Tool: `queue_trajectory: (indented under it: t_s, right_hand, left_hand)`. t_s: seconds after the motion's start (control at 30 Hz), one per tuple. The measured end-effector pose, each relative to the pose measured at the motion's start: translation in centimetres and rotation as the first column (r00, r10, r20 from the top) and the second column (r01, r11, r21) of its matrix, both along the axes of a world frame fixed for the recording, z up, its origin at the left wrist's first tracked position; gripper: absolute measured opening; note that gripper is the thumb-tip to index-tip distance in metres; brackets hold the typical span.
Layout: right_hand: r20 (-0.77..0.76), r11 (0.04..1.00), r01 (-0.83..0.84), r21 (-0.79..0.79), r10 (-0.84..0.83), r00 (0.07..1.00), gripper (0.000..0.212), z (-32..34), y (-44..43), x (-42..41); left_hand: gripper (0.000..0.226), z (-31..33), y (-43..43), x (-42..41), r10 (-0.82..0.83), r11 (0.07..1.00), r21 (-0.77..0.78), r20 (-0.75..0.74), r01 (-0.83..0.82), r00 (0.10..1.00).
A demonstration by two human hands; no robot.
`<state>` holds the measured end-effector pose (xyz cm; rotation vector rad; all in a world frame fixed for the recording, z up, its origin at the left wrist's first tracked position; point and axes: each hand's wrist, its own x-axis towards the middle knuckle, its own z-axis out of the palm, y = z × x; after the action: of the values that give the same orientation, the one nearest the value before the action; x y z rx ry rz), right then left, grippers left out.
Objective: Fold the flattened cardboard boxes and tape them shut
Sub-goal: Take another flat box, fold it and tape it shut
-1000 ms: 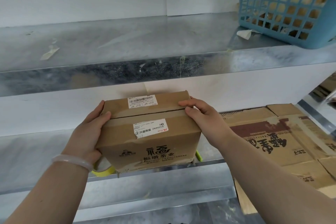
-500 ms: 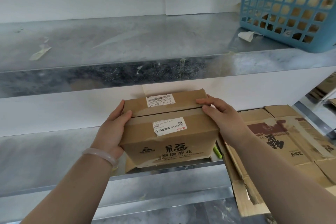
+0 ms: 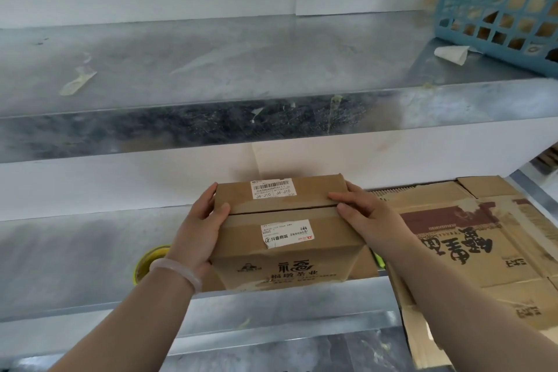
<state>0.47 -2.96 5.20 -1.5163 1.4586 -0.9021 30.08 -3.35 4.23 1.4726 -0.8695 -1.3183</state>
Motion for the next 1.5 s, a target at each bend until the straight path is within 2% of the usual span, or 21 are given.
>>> queue_trajectory:
  t_s: [0.07, 0.17, 0.3, 0.4, 0.53, 0.6, 0.63, 0.7, 0.87, 0.97, 1.07, 1.13, 1.17, 1.2, 1.27, 1.3, 1.33, 1.37, 1.43, 1.47, 1.5]
  right_hand:
    - [-0.211, 0.999, -0.015, -0.043, 0.006, 0.978, 0.025, 0.3, -0.2, -0.2]
    - [-0.477, 0.995, -0.048, -0.089, -0.001, 0.879, 0.030, 1.1, -0.2, 0.3]
    - [-0.649, 0.987, -0.149, -0.065, 0.071, 0.758, 0.062, 1.1, 0.6, 1.7]
    - [-0.669, 0.986, -0.130, -0.101, 0.030, 0.743, 0.069, 0.9, 0.9, 2.0]
    - [-0.686, 0.971, -0.109, -0.213, -0.069, 0.724, 0.063, 0.6, 0.6, 2.1]
    - [-0.692, 0.962, -0.106, -0.253, -0.103, 0.715, 0.059, 0.5, 0.6, 2.2]
    - [-0.699, 0.957, -0.110, -0.269, -0.116, 0.705, 0.058, 0.5, 0.6, 2.3]
    - [-0.730, 0.948, -0.137, -0.287, -0.124, 0.673, 0.058, 0.8, 0.5, 2.4]
    - [-0.818, 0.948, -0.282, -0.144, 0.047, 0.574, 0.072, 1.2, 0.8, 3.9]
    - [-0.838, 0.949, -0.295, -0.109, 0.071, 0.541, 0.074, 1.5, 0.6, 4.1]
    - [-0.847, 0.948, -0.302, -0.096, 0.082, 0.526, 0.076, 1.6, 0.5, 3.7]
    - [-0.854, 0.947, -0.307, -0.097, 0.079, 0.514, 0.080, 1.5, 0.5, 3.6]
    - [-0.856, 0.947, -0.305, -0.097, 0.077, 0.512, 0.081, 1.5, 0.5, 3.7]
    - [-0.855, 0.949, -0.300, -0.097, 0.074, 0.513, 0.081, 1.4, 0.6, 3.7]
    - [-0.856, 0.952, -0.290, -0.096, 0.069, 0.512, 0.081, 1.4, 0.6, 3.7]
    - [-0.858, 0.953, -0.289, -0.096, 0.068, 0.509, 0.080, 1.4, 0.6, 3.7]
    - [-0.861, 0.953, -0.288, -0.096, 0.066, 0.505, 0.080, 1.4, 0.6, 3.7]
    - [-0.863, 0.953, -0.288, -0.096, 0.065, 0.502, 0.079, 1.4, 0.6, 3.7]
    - [-0.861, 0.954, -0.284, -0.095, 0.064, 0.504, 0.078, 1.5, 0.5, 3.7]
    - [-0.857, 0.955, -0.279, -0.097, 0.063, 0.512, 0.078, 1.5, 0.6, 3.8]
    - [-0.853, 0.956, -0.276, -0.099, 0.061, 0.518, 0.078, 1.5, 0.6, 3.8]
  left_hand:
    - [0.040, -0.4, -0.3, 0.1, -0.020, 0.999, -0.033, 0.039, 0.021, 0.999]
    - [0.042, -0.8, -0.3, -0.4, 0.007, 0.998, -0.060, 0.054, -0.004, 0.998]
    - [0.042, -0.4, -0.4, -1.4, -0.018, 0.997, -0.071, 0.144, 0.028, 0.989]
    - [0.042, -0.3, -0.4, -1.2, -0.056, 0.992, -0.093, 0.279, 0.085, 0.959]
    - [0.077, 0.2, -0.5, -0.4, -0.234, 0.915, -0.118, 0.623, 0.386, 0.746]
    - [0.079, 0.6, -0.8, -0.3, -0.254, 0.865, -0.123, 0.727, 0.486, 0.637]
    - [0.077, 0.6, -1.0, -0.3, -0.247, 0.860, -0.125, 0.746, 0.494, 0.618]
    - [0.075, 0.8, -1.2, -0.3, -0.218, 0.870, -0.140, 0.752, 0.473, 0.623]
    - [0.075, 0.5, -1.4, -0.5, -0.192, 0.875, -0.151, 0.765, 0.461, 0.614]
    - [0.078, 0.8, -1.4, -0.1, -0.238, 0.864, -0.125, 0.753, 0.489, 0.613]
    - [0.072, 0.4, -0.5, 2.1, -0.311, 0.877, -0.162, 0.526, 0.452, 0.792]
    - [0.052, -1.1, 1.1, 5.0, -0.126, 0.956, -0.183, 0.448, 0.228, 0.885]
    - [0.040, -2.2, 2.1, 7.0, -0.030, 0.975, -0.170, 0.529, 0.141, 0.848]
    - [0.033, -3.4, 3.3, 9.2, 0.001, 0.985, -0.133, 0.658, 0.114, 0.753]
    - [0.038, -5.6, 6.0, 12.8, -0.113, 0.971, 0.006, 0.894, 0.241, 0.433]
    - [0.041, -6.8, 7.0, 14.2, -0.188, 0.943, 0.102, 0.949, 0.317, 0.254]
    - [0.044, -7.7, 7.8, 15.2, -0.220, 0.919, 0.158, 0.966, 0.360, 0.138]
    - [0.043, -8.0, 8.2, 15.6, -0.209, 0.908, 0.158, 0.973, 0.389, 0.095]
    - [0.020, -7.5, 8.3, 15.2, -0.073, 0.901, 0.036, 0.995, 0.433, 0.069]
    - [0.016, -6.7, 8.0, 14.7, -0.004, 0.894, -0.038, 0.996, 0.447, 0.092]
    - [0.027, -5.9, 7.4, 14.0, 0.040, 0.885, -0.113, 0.985, 0.451, 0.168]
